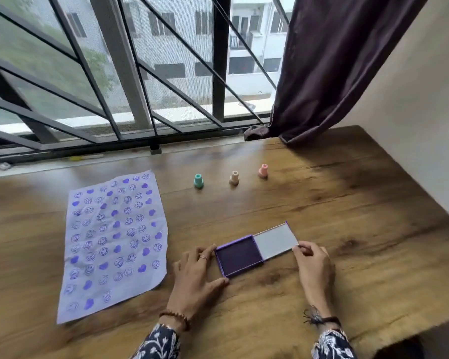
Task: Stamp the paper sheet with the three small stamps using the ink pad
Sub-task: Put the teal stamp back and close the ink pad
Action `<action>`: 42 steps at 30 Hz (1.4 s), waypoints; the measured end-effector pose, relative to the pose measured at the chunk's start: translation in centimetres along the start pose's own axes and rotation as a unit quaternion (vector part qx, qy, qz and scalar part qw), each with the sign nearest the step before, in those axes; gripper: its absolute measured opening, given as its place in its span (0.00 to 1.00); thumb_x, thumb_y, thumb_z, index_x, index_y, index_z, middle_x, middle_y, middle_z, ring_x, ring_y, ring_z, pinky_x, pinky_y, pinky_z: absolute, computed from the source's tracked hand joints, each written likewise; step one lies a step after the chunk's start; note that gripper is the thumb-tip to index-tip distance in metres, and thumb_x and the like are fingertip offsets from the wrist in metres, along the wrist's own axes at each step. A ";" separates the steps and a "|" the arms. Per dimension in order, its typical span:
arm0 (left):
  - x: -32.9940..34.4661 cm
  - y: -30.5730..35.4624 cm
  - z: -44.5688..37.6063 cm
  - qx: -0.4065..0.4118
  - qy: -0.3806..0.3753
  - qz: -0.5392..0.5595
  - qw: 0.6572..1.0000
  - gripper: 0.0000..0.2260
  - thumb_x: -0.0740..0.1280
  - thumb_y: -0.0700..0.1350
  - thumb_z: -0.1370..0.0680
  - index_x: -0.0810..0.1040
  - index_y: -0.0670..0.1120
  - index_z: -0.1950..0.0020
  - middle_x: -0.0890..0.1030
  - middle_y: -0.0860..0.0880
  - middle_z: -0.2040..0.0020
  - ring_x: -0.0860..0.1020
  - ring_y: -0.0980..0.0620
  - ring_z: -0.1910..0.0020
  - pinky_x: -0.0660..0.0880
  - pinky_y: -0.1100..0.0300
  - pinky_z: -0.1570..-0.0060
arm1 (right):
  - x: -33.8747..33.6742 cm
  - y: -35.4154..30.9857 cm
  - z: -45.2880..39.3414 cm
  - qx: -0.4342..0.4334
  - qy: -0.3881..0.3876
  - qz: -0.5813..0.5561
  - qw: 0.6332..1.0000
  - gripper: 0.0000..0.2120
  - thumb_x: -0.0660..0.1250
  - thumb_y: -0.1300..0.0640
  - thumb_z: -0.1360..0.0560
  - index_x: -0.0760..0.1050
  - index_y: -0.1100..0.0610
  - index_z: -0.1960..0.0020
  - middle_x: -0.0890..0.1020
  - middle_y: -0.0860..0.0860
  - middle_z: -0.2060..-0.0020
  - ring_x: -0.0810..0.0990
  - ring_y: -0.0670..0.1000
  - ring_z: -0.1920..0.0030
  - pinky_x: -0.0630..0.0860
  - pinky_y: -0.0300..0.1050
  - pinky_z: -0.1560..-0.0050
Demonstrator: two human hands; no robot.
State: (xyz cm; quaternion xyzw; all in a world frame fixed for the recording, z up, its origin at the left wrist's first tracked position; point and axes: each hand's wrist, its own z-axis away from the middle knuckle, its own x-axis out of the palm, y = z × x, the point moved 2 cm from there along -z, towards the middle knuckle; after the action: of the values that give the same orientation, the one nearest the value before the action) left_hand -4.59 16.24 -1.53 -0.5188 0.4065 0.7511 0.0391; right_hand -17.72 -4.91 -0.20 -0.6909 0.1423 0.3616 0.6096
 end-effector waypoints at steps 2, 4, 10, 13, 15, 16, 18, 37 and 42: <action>-0.1 -0.1 -0.2 -0.001 0.005 0.017 1.000 0.33 0.70 0.61 0.34 0.62 0.58 0.32 0.70 0.55 0.41 0.64 0.54 0.38 0.53 0.61 0.54 | 0.1 -0.3 -0.1 0.023 -0.010 -0.034 0.999 0.05 0.69 0.60 0.30 0.79 0.57 0.54 0.82 0.58 0.55 0.79 0.59 0.54 0.73 0.48 0.54; -0.1 -0.2 -0.2 -0.003 0.010 0.025 1.000 0.32 0.70 0.60 0.35 0.63 0.59 0.33 0.70 0.56 0.42 0.65 0.55 0.39 0.52 0.61 0.54 | -0.1 -1.2 0.2 0.036 -0.016 -0.109 0.993 0.05 0.69 0.61 0.29 0.77 0.55 0.54 0.83 0.54 0.58 0.81 0.57 0.54 0.77 0.47 0.54; 0.3 -0.5 0.1 0.004 0.024 0.044 0.999 0.33 0.71 0.59 0.35 0.64 0.58 0.33 0.69 0.56 0.43 0.65 0.55 0.40 0.52 0.63 0.54 | -0.4 -5.2 5.2 -0.223 -0.042 -0.066 0.972 0.09 0.70 0.62 0.30 0.73 0.51 0.55 0.83 0.46 0.61 0.82 0.48 0.63 0.77 0.39 0.64; 0.2 -0.6 0.1 0.012 0.020 0.056 0.998 0.33 0.72 0.58 0.35 0.64 0.57 0.32 0.69 0.55 0.41 0.65 0.55 0.39 0.52 0.63 0.53 | 1.0 -5.0 8.5 -0.372 -0.057 0.093 0.922 0.08 0.73 0.60 0.32 0.76 0.52 0.57 0.83 0.47 0.64 0.82 0.49 0.66 0.77 0.42 0.67; 0.2 -0.7 0.1 0.015 0.018 0.056 0.998 0.33 0.71 0.58 0.34 0.64 0.57 0.32 0.69 0.54 0.40 0.65 0.55 0.39 0.53 0.63 0.52 | 1.8 -4.6 9.5 -0.418 -0.070 0.130 0.896 0.01 0.67 0.57 0.28 0.77 0.53 0.58 0.83 0.48 0.62 0.82 0.48 0.63 0.75 0.38 0.60; 0.2 -0.7 0.2 0.014 0.018 0.054 0.998 0.33 0.71 0.58 0.34 0.64 0.57 0.32 0.69 0.54 0.39 0.64 0.55 0.38 0.53 0.63 0.51 | 2.0 -4.4 9.7 -0.429 -0.074 0.138 0.890 0.06 0.63 0.55 0.28 0.78 0.53 0.59 0.83 0.47 0.62 0.83 0.48 0.62 0.73 0.39 0.56; 0.3 -0.8 0.2 0.012 0.019 0.054 0.998 0.33 0.71 0.58 0.34 0.63 0.57 0.31 0.69 0.54 0.38 0.64 0.55 0.38 0.54 0.63 0.47 | 2.5 -4.3 9.6 -0.420 -0.089 0.128 0.894 0.07 0.62 0.54 0.28 0.79 0.53 0.59 0.84 0.48 0.61 0.83 0.48 0.61 0.73 0.40 0.54; 0.8 -1.3 -0.2 0.007 0.023 0.054 0.998 0.33 0.71 0.61 0.36 0.65 0.57 0.33 0.71 0.54 0.40 0.65 0.56 0.40 0.51 0.66 0.54 | 4.7 -6.1 8.1 -0.159 -0.149 0.151 0.964 0.30 0.74 0.47 0.38 0.70 0.57 0.40 0.69 0.60 0.38 0.67 0.61 0.40 0.65 0.50 0.39; 0.7 -1.6 -0.5 0.001 0.001 0.060 0.998 0.33 0.72 0.58 0.35 0.64 0.56 0.32 0.70 0.53 0.37 0.64 0.54 0.38 0.51 0.66 0.55 | 4.3 -5.4 9.2 -0.146 -0.156 0.157 0.964 0.31 0.74 0.46 0.37 0.69 0.58 0.40 0.70 0.61 0.38 0.67 0.61 0.39 0.63 0.50 0.37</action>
State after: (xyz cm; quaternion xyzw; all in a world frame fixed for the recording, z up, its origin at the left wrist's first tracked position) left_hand -3.78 16.76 -3.04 -0.4944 0.4377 0.7510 -0.0059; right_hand -14.27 5.96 1.00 -0.6767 0.0980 0.5727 0.4522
